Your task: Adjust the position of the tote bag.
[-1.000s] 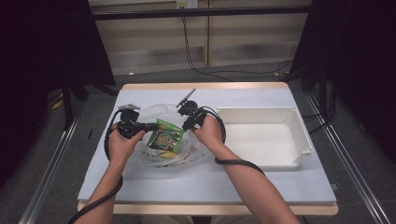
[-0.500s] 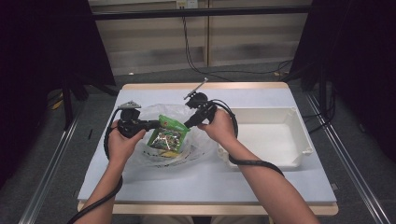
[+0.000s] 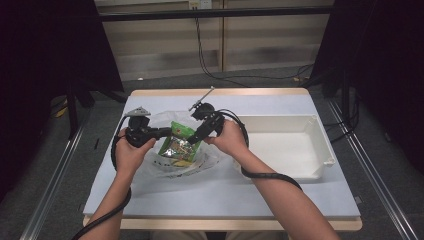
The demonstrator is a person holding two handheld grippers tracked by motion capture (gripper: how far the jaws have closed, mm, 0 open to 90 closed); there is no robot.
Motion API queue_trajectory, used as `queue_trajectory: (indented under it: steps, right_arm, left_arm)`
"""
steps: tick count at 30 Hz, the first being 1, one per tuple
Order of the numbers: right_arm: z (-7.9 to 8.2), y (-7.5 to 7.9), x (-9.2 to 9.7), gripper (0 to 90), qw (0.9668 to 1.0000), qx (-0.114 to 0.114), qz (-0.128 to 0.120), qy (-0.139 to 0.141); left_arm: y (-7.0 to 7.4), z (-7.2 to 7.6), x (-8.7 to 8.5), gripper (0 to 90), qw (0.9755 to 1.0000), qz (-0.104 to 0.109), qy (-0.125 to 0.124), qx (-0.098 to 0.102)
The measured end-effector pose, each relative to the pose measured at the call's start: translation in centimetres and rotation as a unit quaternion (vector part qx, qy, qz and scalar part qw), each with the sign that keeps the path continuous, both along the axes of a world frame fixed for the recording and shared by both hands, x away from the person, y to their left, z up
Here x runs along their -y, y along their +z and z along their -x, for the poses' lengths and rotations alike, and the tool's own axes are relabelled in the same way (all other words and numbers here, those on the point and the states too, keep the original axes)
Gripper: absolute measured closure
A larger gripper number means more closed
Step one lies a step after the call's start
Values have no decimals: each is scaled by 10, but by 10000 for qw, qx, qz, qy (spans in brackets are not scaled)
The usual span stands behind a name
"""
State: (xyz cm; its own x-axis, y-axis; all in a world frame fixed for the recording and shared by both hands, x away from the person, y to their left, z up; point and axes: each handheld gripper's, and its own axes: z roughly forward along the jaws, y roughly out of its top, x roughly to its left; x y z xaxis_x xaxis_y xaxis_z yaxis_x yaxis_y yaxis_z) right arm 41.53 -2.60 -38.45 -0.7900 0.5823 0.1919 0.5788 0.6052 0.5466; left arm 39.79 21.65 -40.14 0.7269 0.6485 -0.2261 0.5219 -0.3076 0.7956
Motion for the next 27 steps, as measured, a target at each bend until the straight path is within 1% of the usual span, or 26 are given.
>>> queue_trajectory:
  steps: [2,3,4,5,6,7,8,9,10,12,13,14,16,18,19,21,24,25,26,27]
  right_arm:
    - [-3,-4,1,313,10000,-11,51,-44]
    - [-7,-10,2,310,9999,-125,19,-74]
    - [-7,-10,2,310,9999,-125,19,-74]
    - [-9,-15,3,332,9997,-255,-38,-20]
    - [-9,-15,3,332,9997,-255,-38,-20]
    - [-9,-19,1,359,9993,-352,-83,91]
    - [-9,-19,1,359,9993,-352,-83,91]
    - [-9,-22,-1,374,9988,-450,-159,142]
    - [-9,-22,-1,374,9988,-450,-159,142]
    - [-9,-25,-2,445,9986,-490,-130,179]
    - [-9,-26,-2,461,9984,-510,-152,199]
    - [-9,-27,-1,516,9976,-615,-208,249]
    - [-9,-27,-2,531,9974,-648,-211,247]
    - [-9,-27,-1,627,9961,-769,-287,321]
    - [-8,-27,-1,640,9961,-741,-314,355]
    - [-8,-26,0,682,9953,-807,-385,366]
    - [-8,-21,3,734,9948,-818,-489,347]
    - [-7,-18,4,742,9957,-738,-458,310]
    - [-7,-18,4,742,9957,-738,-458,310]
    - [-6,-16,4,745,9962,-698,-432,306]
  left_arm:
    - [1,0,-1,881,10000,39,-56,30]
    - [1,1,-1,882,10000,59,-40,52]
    - [1,1,-1,882,10000,59,-40,52]
    - [1,1,-1,882,9999,96,-76,65]
    - [2,1,-1,882,9999,88,-84,61]
    - [2,2,0,883,9999,102,-98,61]
    - [2,2,0,883,9999,102,-98,61]
    - [1,2,0,883,9999,96,-79,59]
    - [1,2,0,883,9999,127,-80,53]
    - [0,2,-1,883,9999,119,-60,54]
    - [0,2,-1,883,9999,124,-49,63]
    - [0,2,-2,883,9999,125,-62,58]
    - [0,3,-3,882,9998,142,-71,78]
    - [0,3,-3,881,9999,129,-67,80]
    - [0,3,-3,880,9999,110,-40,95]
    - [-1,4,-4,870,9999,89,-37,105]
    - [-2,4,-6,817,9999,82,41,80]
    - [-2,5,-7,733,10000,27,60,6]
    - [-2,5,-7,695,10000,27,60,6]
    - [-1,5,-5,695,10000,-17,55,-29]
